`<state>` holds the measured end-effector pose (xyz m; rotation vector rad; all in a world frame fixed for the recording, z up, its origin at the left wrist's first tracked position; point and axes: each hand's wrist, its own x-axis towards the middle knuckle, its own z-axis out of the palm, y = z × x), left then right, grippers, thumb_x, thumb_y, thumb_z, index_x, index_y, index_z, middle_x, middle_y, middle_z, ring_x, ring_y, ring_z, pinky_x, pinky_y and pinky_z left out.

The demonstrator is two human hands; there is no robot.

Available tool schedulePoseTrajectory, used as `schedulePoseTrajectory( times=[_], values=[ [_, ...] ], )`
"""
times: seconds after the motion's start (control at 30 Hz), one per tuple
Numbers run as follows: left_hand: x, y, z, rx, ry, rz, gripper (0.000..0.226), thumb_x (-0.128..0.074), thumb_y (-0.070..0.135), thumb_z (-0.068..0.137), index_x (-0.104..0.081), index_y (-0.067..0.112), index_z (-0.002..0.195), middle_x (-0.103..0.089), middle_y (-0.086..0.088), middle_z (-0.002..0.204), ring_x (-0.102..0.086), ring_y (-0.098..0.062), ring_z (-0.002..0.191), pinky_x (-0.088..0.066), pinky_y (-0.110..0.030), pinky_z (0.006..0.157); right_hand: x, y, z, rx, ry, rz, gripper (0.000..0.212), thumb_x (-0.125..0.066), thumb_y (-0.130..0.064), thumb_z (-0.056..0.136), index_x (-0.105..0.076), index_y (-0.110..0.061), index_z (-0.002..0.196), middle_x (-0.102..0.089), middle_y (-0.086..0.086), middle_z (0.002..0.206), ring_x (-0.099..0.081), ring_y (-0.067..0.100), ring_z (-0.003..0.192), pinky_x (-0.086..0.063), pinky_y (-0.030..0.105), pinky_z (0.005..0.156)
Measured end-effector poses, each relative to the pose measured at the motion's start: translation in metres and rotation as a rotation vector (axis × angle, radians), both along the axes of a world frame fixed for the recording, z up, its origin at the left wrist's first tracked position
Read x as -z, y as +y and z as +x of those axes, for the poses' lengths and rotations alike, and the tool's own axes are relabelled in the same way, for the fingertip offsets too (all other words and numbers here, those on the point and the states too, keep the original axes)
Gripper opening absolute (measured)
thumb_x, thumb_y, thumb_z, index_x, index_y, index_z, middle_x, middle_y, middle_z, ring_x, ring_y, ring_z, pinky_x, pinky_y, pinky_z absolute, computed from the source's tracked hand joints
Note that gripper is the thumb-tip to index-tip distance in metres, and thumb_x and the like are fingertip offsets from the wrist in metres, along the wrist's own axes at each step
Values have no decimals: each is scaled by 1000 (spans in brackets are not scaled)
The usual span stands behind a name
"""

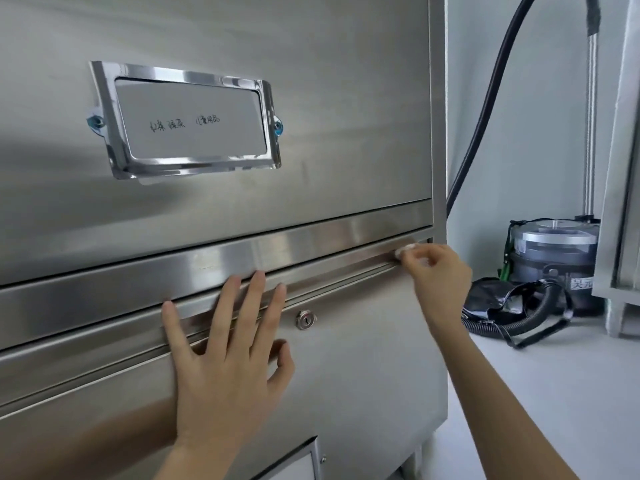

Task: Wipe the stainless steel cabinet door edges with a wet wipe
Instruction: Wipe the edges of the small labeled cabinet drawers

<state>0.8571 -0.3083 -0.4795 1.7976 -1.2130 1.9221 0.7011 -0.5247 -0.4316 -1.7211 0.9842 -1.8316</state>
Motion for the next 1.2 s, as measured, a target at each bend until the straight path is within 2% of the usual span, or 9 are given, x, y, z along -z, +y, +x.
schedulePoseTrajectory(
  times=[0.07,0.2,0.33,0.53,0.73,0.87,1.07,1.13,1.2],
  values=[
    [1,-3,-2,-4,1,-9,65,-51,36,86,-42,15,146,-33,-10,154,-32,-29,141,-9,-72,110,-1,-12,0,41,28,54,10,-69,-20,78,-68,-22,67,-67,-3,87,-52,8,70,-32,19,57],
    [1,-8,-5,16,29,-42,66,-55,33,81,-45,13,144,-37,-11,151,-34,-30,138,-9,-71,111,5,-14,-5,-70,97,-6,10,-71,-27,75,-71,-25,66,-66,-12,82,-55,0,72,-35,10,59],
    [1,-9,-5,32,49,-57,65,-57,31,79,-49,13,141,-43,-11,149,-36,-30,137,-8,-70,111,-9,-33,-20,-2,112,70,14,-69,-23,79,-65,-19,66,-68,0,89,-59,20,81,-45,33,72],
    [1,-10,-8,30,76,-69,63,-56,30,79,-49,14,140,-39,-11,149,-34,-31,138,-7,-69,112,0,-17,-9,-57,163,24,15,-71,-29,76,-65,-24,63,-66,-6,82,-58,14,75,-43,32,68],
    [0,-6,-11,54,128,-43,59,-53,26,80,-53,14,138,-44,-12,149,-35,-30,139,-7,-67,113,-15,-17,-10,19,37,253,9,-66,-20,78,-65,-14,85,-67,-1,87,-60,20,86,-44,32,77],
    [-3,-2,-17,63,180,-6,61,-51,22,80,-51,14,140,-44,-12,148,-35,-30,139,-6,-66,114,-11,33,2,-126,107,158,13,-77,-30,70,-67,-22,74,-69,-9,78,-63,7,76,-48,26,73],
    [-27,31,-43,90,456,244,59,-40,23,81,-54,7,137,-37,-12,153,-32,-28,141,-13,-62,115,-24,81,12,-143,203,168,12,-78,-18,72,-72,-10,79,-69,-1,75,-62,11,73,-46,23,68],
    [-48,45,-51,104,561,383,58,-55,27,75,-60,5,129,-45,-13,148,-42,-30,134,-23,-60,111,-34,92,5,-136,260,179,4,-75,-13,77,-74,-9,79,-70,0,78,-63,13,75,-45,17,68],
    [-70,55,-56,78,684,554,71,-81,25,55,-66,3,120,-52,-15,140,-55,-33,125,-33,-58,104,-47,107,-4,-131,313,230,1,-73,-11,79,-74,-11,78,-70,0,79,-64,13,75,-45,17,67]
  ],
)
